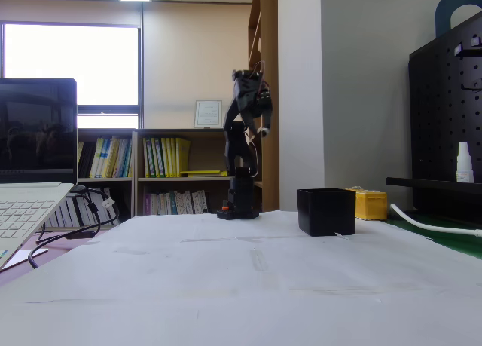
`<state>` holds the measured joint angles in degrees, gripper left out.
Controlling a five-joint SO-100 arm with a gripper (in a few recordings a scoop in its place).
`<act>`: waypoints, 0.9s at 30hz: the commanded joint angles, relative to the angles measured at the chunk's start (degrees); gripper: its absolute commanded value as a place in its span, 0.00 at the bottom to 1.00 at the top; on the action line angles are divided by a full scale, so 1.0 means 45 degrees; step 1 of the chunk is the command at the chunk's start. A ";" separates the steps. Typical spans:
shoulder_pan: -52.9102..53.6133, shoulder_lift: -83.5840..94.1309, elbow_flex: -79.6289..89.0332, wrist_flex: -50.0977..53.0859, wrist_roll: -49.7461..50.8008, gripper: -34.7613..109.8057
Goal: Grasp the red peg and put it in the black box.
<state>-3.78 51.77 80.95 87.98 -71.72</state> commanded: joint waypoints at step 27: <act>0.2832 -1.1035 -1.6855 -0.1563 -0.4102 0.24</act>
<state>8.35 3.25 5.89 75.41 -90.62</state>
